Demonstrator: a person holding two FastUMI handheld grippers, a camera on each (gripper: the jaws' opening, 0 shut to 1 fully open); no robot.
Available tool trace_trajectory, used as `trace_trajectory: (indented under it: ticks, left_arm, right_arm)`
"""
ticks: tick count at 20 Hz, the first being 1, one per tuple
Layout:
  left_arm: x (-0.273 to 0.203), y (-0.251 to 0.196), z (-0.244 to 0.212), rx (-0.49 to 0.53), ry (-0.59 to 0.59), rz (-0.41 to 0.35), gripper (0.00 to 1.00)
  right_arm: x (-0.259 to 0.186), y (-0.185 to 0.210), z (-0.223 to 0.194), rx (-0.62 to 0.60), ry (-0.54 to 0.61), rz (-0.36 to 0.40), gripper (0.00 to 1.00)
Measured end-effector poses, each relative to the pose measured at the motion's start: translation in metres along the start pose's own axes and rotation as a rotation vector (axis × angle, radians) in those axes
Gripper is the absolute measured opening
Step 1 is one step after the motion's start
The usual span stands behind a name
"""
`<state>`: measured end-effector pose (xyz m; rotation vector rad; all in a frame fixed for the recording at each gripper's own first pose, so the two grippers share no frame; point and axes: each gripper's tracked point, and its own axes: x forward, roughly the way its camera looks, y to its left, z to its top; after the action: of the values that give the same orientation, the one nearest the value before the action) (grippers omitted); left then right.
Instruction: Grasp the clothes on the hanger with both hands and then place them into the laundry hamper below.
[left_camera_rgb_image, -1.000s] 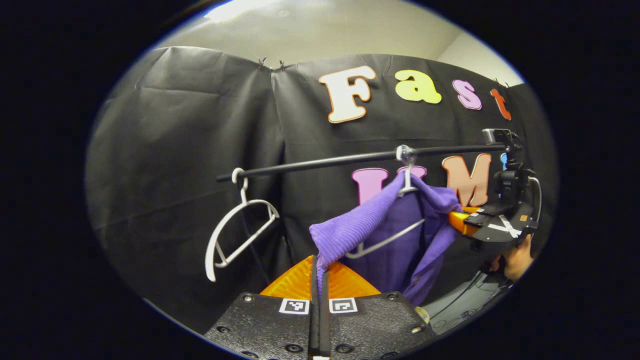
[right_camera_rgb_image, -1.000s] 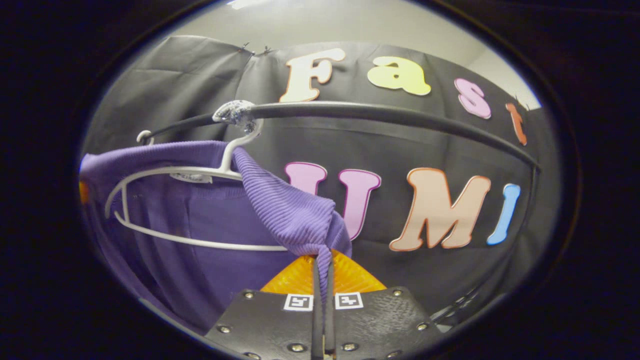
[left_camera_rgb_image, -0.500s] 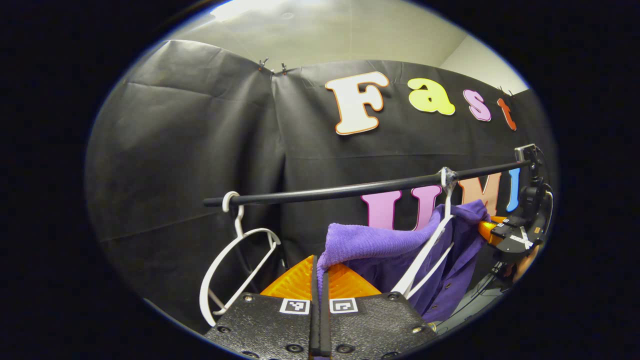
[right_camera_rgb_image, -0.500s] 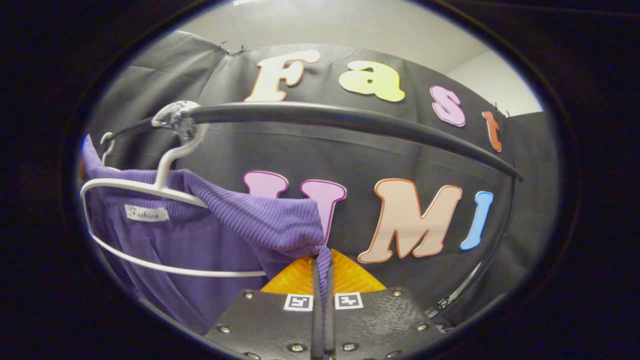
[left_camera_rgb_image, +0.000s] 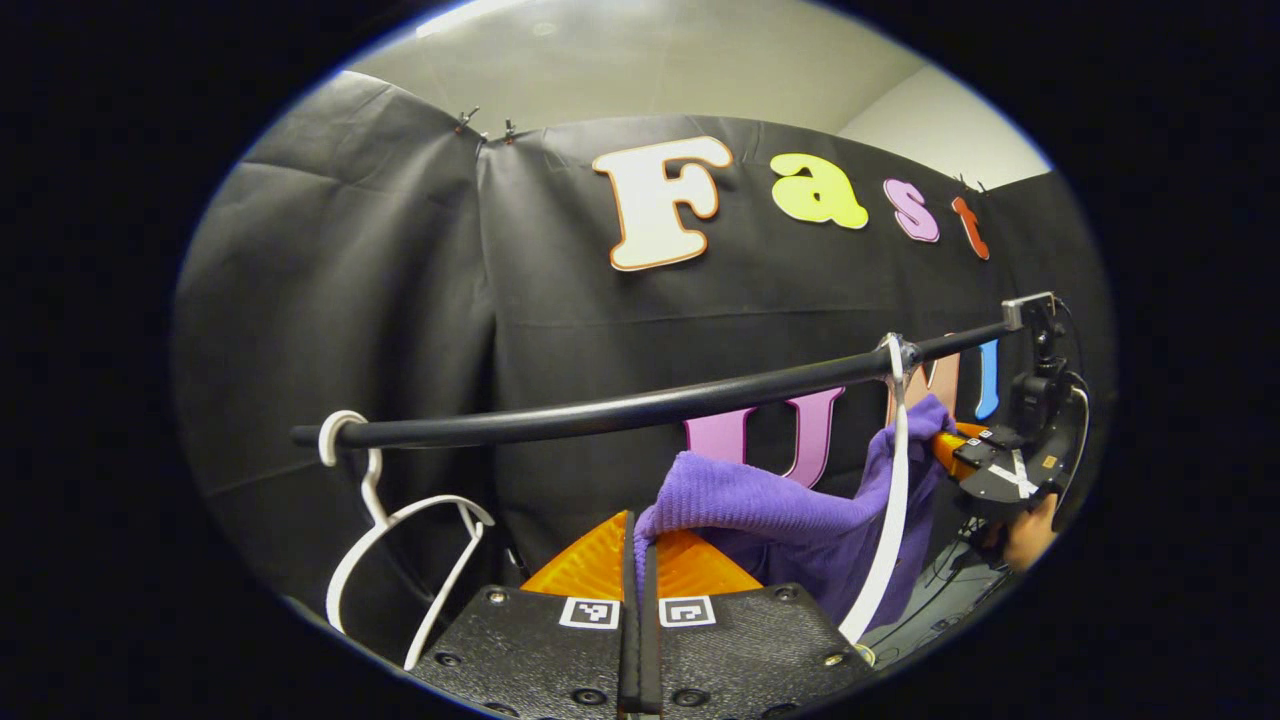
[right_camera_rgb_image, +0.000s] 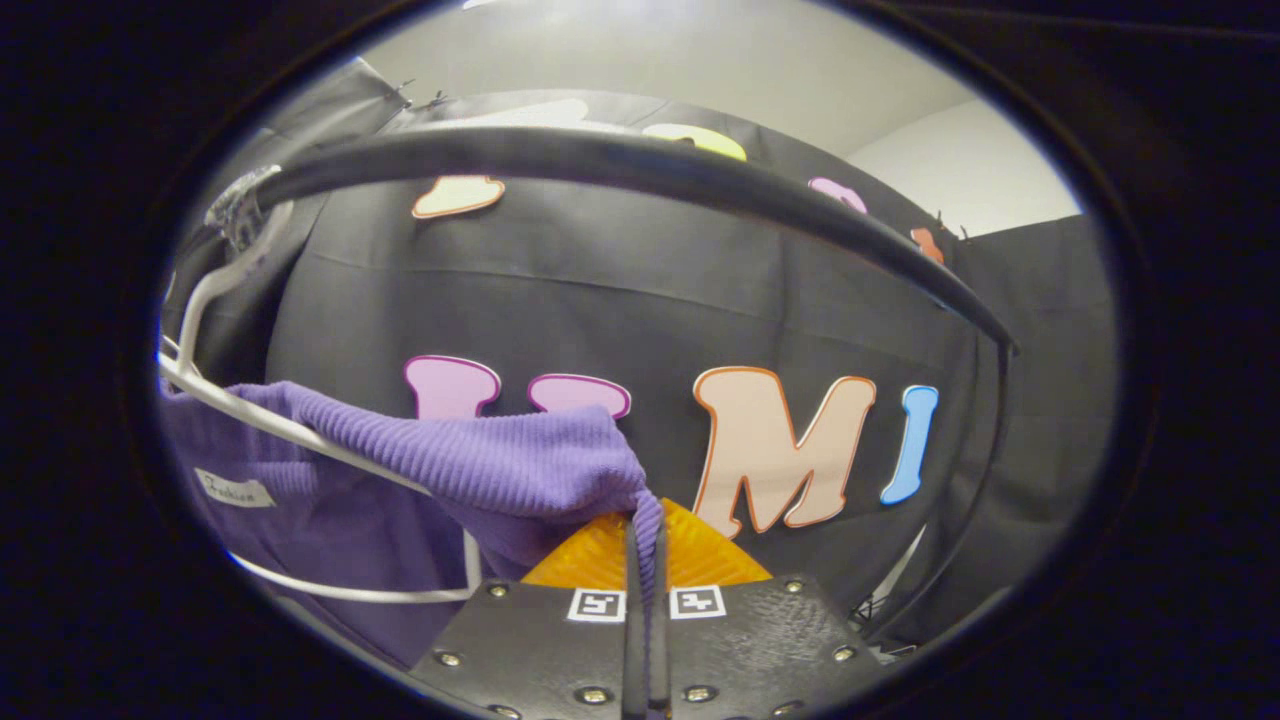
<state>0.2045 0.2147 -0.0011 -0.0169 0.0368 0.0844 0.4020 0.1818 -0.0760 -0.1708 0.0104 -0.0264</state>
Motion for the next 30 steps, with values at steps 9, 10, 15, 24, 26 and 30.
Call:
trace_trajectory:
  ticks: [9,10,15,24,26,30]
  left_arm:
    - [0.035,-0.007,-0.039,-0.082,0.056,-0.083,0.00]
    - [0.037,-0.007,-0.040,-0.092,0.051,-0.093,0.00]
    - [0.040,-0.015,-0.042,-0.124,0.053,-0.159,0.02]
    - [0.038,-0.030,-0.085,-0.198,0.208,-0.286,0.00]
    - [0.032,-0.023,-0.108,-0.216,0.229,-0.263,0.00]
    - [0.001,-0.004,-0.159,-0.217,0.287,-0.156,0.01]
  right_arm:
    - [0.022,0.010,-0.069,0.060,0.053,-0.066,0.02]
    - [0.023,0.013,-0.075,0.073,0.066,-0.062,0.02]
    - [0.025,0.023,-0.114,0.089,0.142,-0.079,0.02]
    - [-0.007,0.053,-0.201,0.184,0.445,-0.038,0.02]
    - [-0.027,0.055,-0.216,0.192,0.464,-0.037,0.02]
    - [-0.093,0.065,-0.236,0.122,0.498,0.010,0.00]
